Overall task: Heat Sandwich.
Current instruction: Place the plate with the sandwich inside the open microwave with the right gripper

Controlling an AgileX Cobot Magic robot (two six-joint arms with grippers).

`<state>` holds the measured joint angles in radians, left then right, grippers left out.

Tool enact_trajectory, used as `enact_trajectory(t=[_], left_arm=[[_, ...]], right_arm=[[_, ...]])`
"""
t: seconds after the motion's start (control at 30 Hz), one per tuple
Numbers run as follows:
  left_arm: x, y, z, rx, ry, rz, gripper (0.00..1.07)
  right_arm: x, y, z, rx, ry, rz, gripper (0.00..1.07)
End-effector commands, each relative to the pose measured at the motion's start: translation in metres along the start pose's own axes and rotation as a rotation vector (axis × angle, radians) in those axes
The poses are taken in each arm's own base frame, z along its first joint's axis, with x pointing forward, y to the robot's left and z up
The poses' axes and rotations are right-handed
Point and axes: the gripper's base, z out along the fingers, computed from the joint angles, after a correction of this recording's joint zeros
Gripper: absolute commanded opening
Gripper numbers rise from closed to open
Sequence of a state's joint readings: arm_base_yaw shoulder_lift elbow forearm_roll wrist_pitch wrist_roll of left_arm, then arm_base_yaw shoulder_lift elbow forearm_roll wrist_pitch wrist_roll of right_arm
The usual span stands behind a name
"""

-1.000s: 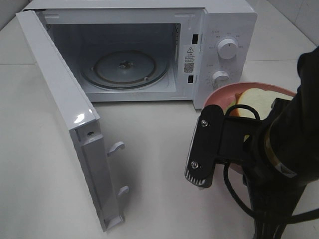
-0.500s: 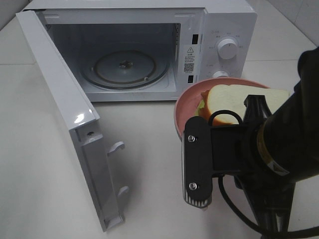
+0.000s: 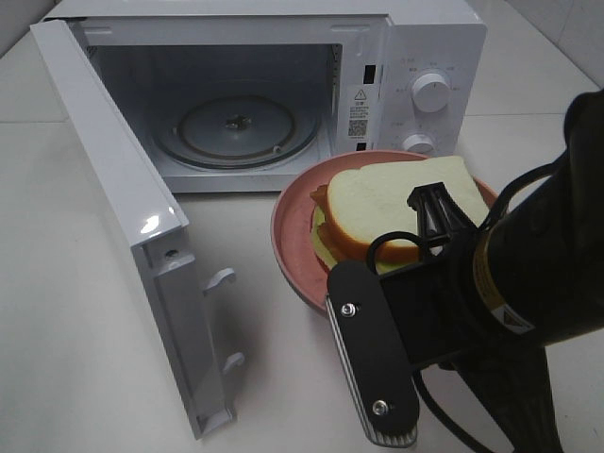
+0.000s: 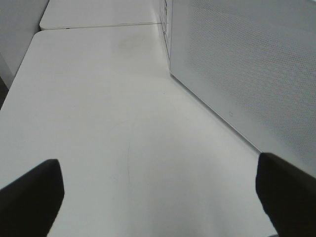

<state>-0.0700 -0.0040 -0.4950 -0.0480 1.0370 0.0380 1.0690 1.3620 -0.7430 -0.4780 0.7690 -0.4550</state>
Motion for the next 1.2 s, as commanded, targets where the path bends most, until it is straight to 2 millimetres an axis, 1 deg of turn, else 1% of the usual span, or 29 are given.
enact_trajectory(t=[0.03,0.13,0.23,0.33,0.4,0.5,0.87,1.2], left_arm=[[0.001,0.000,-0.003,0.000,-0.033,0.005,1.01],[0.001,0.000,-0.003,0.000,-0.033,0.005,1.01],[0.001,0.000,-0.003,0.000,-0.033,0.005,1.01],[0.001,0.000,-0.003,0.000,-0.033,0.005,1.01],[0.001,0.000,-0.003,0.000,-0.033,0.005,1.01],[0.001,0.000,-0.003,0.000,-0.033,0.005,1.01],[0.001,0.000,-0.003,0.000,-0.033,0.005,1.01],[0.001,0.000,-0.003,0.000,-0.033,0.005,1.01]], right_arm=[[-0.001,-0.003,-0.002,0.048,-0.023,-0.040,0.02],[-0.001,-0.005,-0.001,0.055,-0.036,-0.036,0.02],[0.004,-0.010,0.001,0.058,-0.035,-0.028,0.02],[0.015,-0.018,0.006,0.052,-0.021,-0.077,0.02],[0.016,-0.019,0.007,0.047,-0.025,-0.089,0.02],[0.021,-0.023,0.010,0.028,-0.058,-0.152,0.02],[0.037,-0.037,0.017,0.049,-0.126,-0.265,0.00],[0.048,-0.041,0.021,0.018,-0.214,-0.337,0.00]])
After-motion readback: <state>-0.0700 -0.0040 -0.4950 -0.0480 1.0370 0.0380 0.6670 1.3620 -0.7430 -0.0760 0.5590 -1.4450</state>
